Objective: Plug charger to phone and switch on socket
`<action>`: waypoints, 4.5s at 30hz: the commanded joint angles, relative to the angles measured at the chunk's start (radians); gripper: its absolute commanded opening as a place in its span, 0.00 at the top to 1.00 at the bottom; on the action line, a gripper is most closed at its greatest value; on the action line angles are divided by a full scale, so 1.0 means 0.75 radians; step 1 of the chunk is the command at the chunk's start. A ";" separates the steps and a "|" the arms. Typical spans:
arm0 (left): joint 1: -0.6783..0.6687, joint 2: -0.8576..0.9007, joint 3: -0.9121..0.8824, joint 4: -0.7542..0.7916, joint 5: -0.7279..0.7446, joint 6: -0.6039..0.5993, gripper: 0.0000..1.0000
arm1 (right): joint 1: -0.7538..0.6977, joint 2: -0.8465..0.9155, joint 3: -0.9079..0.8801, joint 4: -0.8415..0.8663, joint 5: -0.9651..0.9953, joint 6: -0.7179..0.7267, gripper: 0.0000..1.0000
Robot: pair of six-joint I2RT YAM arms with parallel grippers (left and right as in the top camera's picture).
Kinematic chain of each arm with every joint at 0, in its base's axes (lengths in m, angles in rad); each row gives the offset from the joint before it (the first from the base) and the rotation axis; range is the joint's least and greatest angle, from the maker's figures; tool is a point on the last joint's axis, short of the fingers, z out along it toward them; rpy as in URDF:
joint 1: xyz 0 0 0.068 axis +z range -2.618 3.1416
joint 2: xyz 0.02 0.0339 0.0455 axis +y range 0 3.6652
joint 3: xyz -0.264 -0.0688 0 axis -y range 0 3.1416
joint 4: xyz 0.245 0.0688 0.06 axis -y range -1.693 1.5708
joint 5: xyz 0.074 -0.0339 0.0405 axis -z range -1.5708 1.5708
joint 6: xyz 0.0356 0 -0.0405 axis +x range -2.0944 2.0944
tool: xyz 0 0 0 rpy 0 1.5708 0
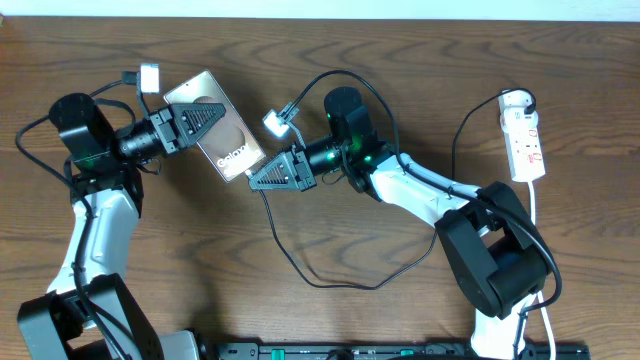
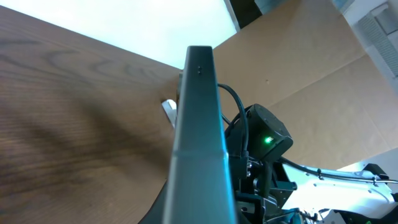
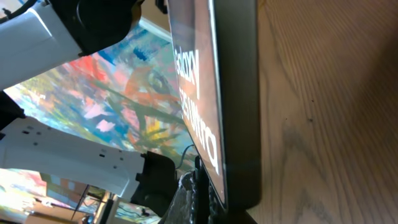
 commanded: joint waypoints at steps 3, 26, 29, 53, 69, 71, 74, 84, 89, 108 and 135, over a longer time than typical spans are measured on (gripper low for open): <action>-0.033 -0.015 -0.002 -0.010 0.126 0.014 0.93 | -0.028 -0.011 0.035 0.102 0.027 -0.037 0.99; 0.005 -0.015 -0.002 0.017 0.113 0.014 0.92 | -0.016 -0.011 0.035 0.084 -0.064 -0.063 0.99; 0.050 -0.015 -0.002 0.016 0.112 0.014 0.93 | -0.005 -0.011 0.035 -0.009 -0.062 -0.122 0.99; 0.148 -0.015 -0.002 0.015 0.124 -0.430 0.93 | 0.009 -0.016 0.051 -0.926 0.963 -0.270 0.99; 0.148 -0.015 -0.002 0.016 0.124 -0.416 0.93 | 0.013 -0.087 0.294 -1.851 1.839 -0.082 0.99; 0.148 -0.015 -0.002 0.015 0.124 -0.411 0.93 | 0.015 -0.087 0.276 -1.854 1.839 -0.057 0.99; 0.148 -0.015 -0.002 0.015 0.124 -0.411 0.93 | 0.015 -0.087 0.238 -1.854 1.838 0.011 0.97; 0.148 -0.015 -0.002 0.016 0.124 -0.405 0.92 | 0.015 -0.087 0.210 -1.864 1.798 0.041 0.01; 0.148 -0.015 -0.002 0.016 0.124 -0.387 0.92 | 0.017 -0.083 0.202 -1.864 1.746 0.070 0.01; 0.148 -0.015 -0.002 0.016 0.124 -0.356 0.92 | 0.046 0.043 0.148 -1.722 1.753 0.095 0.38; 0.148 -0.015 -0.002 0.016 0.124 -0.346 0.93 | 0.049 0.124 0.148 -1.264 0.359 -0.780 0.99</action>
